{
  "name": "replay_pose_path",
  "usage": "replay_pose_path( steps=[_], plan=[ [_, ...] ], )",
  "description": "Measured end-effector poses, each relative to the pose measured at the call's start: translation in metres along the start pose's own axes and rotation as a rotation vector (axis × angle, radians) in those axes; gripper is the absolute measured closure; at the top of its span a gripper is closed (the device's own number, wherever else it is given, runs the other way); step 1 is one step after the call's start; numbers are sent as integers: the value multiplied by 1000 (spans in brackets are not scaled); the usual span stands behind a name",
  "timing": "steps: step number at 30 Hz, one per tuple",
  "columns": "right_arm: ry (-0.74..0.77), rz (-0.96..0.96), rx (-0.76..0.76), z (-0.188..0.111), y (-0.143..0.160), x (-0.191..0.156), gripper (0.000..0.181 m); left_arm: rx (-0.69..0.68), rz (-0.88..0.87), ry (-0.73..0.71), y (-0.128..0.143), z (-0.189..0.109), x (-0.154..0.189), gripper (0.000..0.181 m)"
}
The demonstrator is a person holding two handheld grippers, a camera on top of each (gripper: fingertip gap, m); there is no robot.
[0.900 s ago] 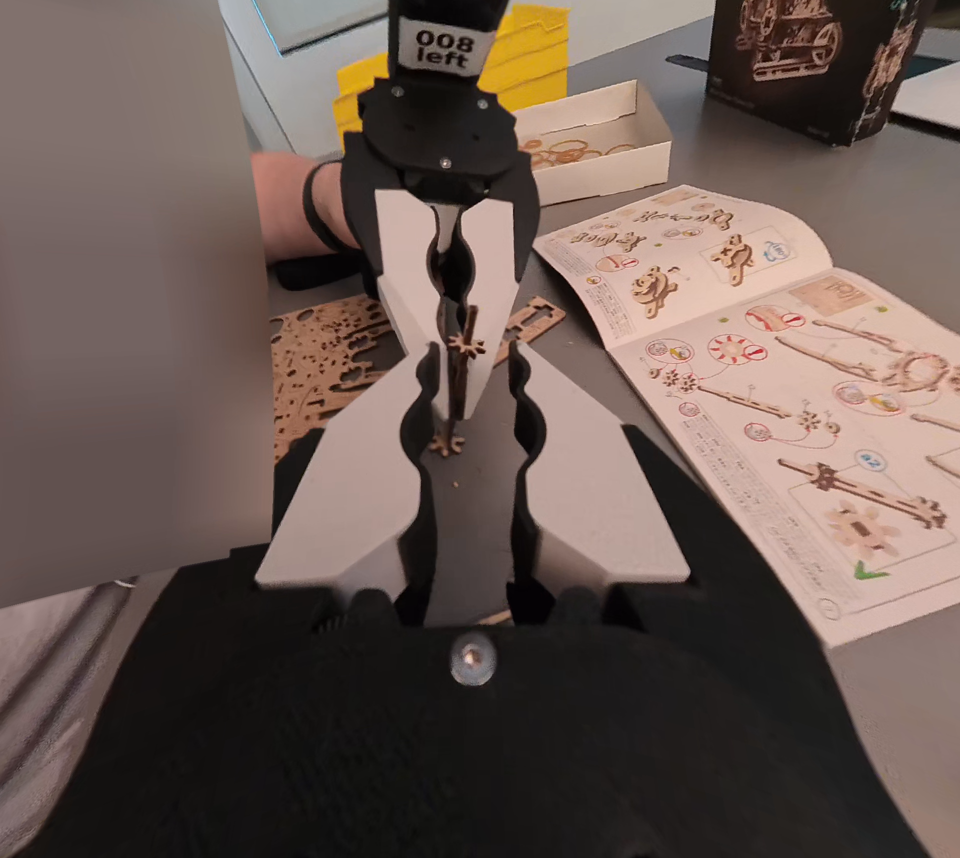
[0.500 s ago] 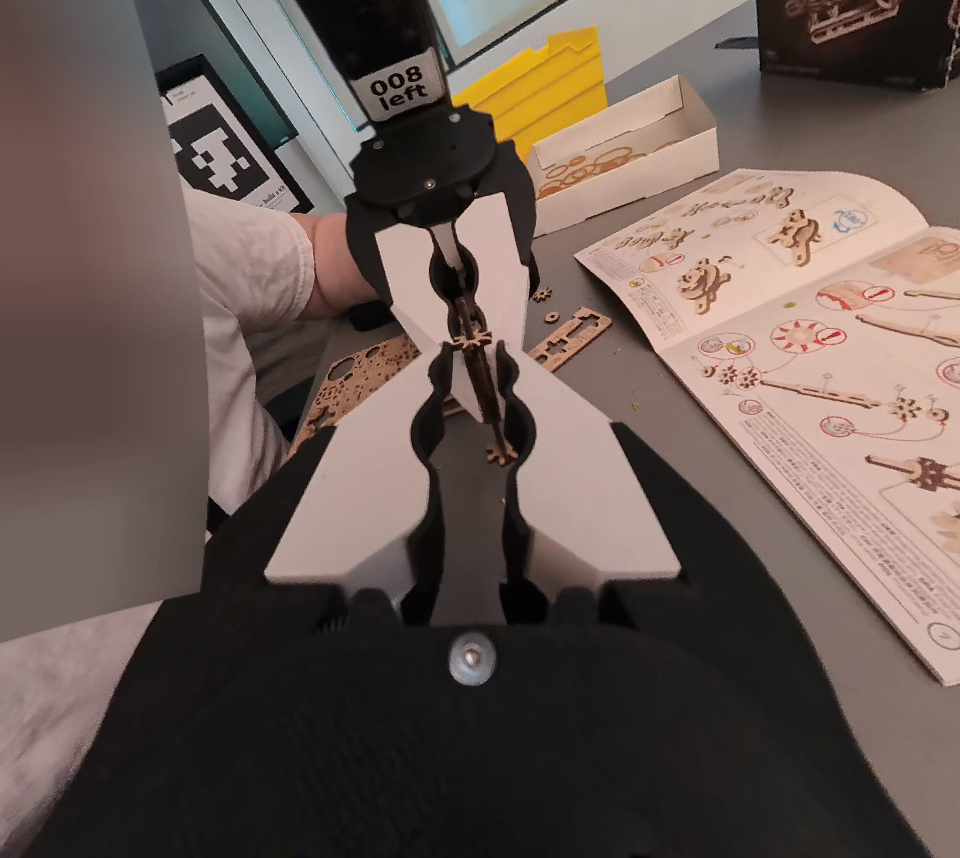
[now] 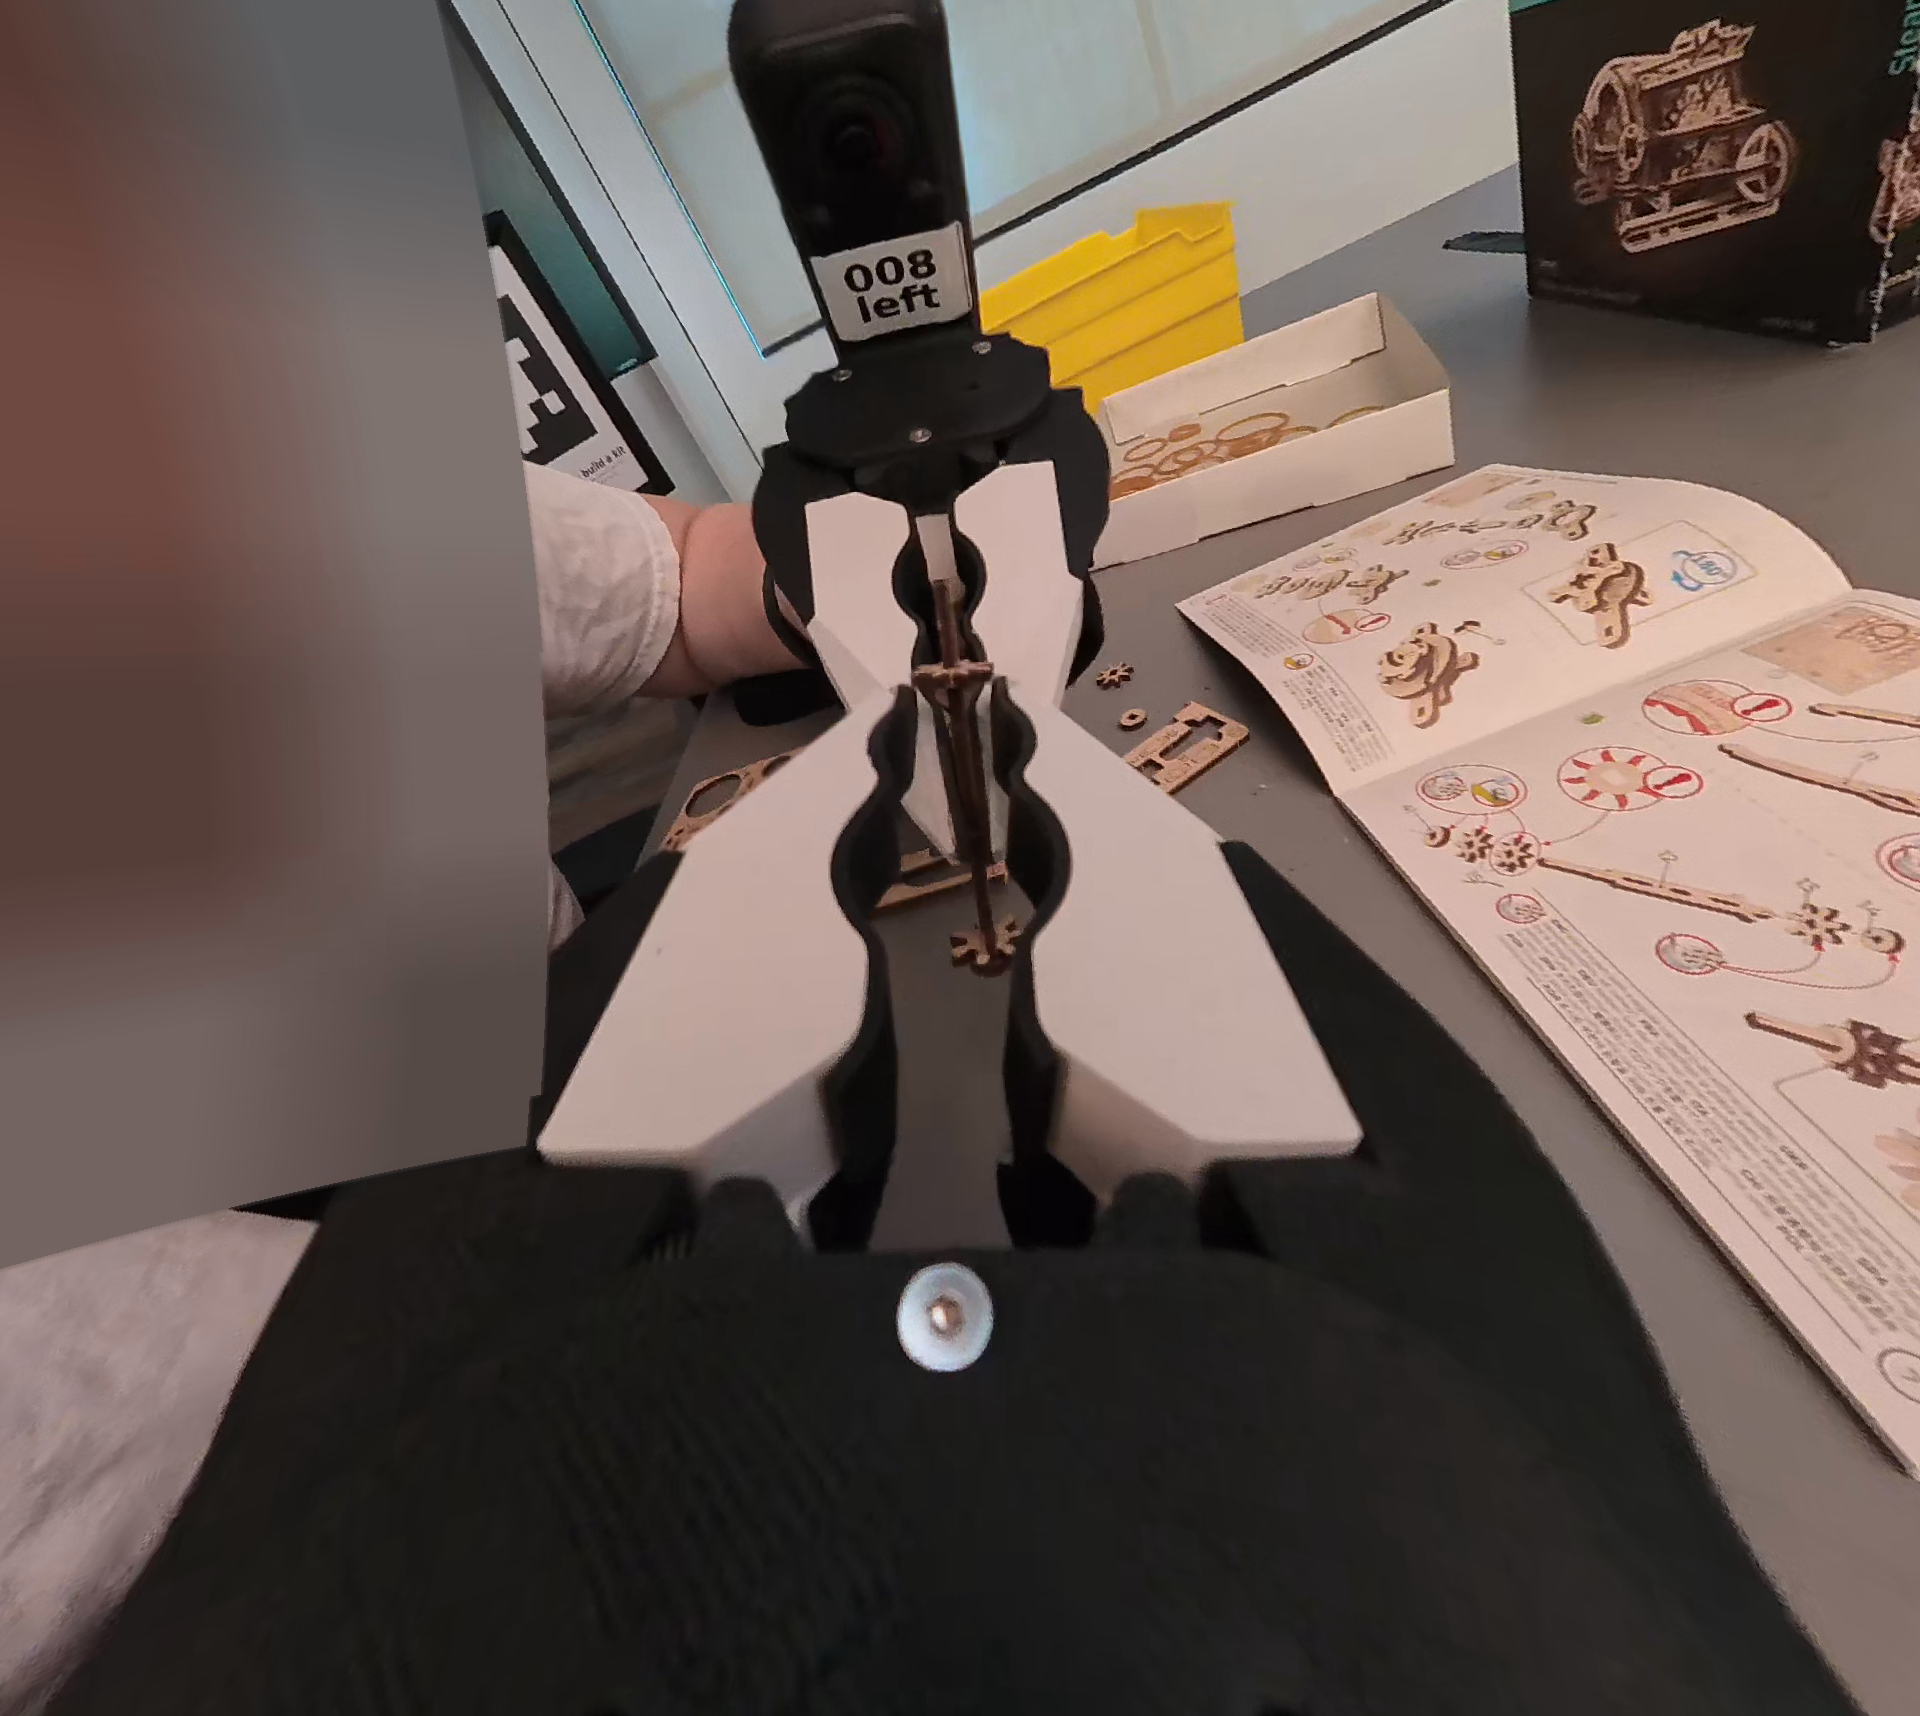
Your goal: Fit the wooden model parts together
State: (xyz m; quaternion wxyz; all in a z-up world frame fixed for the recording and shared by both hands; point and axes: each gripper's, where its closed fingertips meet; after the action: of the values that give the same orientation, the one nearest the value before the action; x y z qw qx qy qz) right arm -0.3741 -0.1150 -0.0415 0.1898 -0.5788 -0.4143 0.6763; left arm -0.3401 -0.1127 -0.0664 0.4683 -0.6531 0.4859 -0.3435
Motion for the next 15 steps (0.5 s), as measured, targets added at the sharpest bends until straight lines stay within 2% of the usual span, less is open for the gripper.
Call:
replay_pose_path(
  steps=[7, 11, 15],
  plan=[
    [-51, 26, 11, -1, -3, -6, 170, 51, -42, 37, -8, -3, 4, 181],
    [2, 44, 12, -1, -2, 4, 176, -11, 0, -8, 1, -2, -2, 181],
    [-23, 116, 27, 0, -2, 5, 174, -41, 43, -46, 2, -1, -4, 181]
  ],
)
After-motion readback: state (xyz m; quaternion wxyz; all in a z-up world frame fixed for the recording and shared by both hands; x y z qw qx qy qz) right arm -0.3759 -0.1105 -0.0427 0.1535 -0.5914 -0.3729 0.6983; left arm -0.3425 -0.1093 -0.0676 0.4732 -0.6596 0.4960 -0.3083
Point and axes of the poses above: each gripper's, where its closed fingertips meet, z out along the fingers, y out of its underside, x = y × z across the jaws, and after that the axes turned 15 degrees about z, right-handed
